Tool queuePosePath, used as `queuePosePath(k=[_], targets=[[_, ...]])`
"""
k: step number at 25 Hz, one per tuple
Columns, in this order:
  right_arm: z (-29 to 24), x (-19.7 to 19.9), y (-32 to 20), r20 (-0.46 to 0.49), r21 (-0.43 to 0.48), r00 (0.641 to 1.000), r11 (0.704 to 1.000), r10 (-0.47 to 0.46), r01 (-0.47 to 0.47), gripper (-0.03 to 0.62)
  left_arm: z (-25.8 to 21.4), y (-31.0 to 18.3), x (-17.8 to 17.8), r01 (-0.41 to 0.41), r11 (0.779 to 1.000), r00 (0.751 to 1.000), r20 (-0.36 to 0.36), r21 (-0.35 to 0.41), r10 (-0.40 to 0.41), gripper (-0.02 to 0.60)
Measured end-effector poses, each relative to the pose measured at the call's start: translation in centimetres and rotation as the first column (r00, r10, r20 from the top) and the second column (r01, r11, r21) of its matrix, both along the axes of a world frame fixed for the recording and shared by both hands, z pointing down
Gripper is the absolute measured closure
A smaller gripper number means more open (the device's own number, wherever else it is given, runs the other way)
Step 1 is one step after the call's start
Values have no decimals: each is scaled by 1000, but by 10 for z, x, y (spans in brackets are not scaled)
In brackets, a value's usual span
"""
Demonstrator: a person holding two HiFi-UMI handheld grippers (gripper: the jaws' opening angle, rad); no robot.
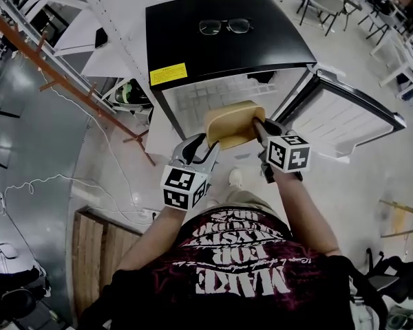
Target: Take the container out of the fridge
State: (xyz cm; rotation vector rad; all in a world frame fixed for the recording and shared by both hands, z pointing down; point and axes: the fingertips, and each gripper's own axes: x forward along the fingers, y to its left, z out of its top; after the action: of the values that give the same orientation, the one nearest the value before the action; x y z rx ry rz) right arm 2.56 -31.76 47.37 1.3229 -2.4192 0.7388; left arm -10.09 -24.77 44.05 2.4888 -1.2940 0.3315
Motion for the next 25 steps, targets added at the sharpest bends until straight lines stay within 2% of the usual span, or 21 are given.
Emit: queuePosePath(k=[7,14,25], targets=[[-15,2,8,-25,51,1000,998,-18,19,557,-3,-2,-4,35,999,999,10,21,-36,437],[-26,-4,14,-47,94,998,994,-50,55,548,-16,-5,-15,99,992,995,1,73,-100,471],[-53,-12,17,-40,195,994,975,-98,104,533,-37,-11,-26,132,981,991,-11,143,-131,499]])
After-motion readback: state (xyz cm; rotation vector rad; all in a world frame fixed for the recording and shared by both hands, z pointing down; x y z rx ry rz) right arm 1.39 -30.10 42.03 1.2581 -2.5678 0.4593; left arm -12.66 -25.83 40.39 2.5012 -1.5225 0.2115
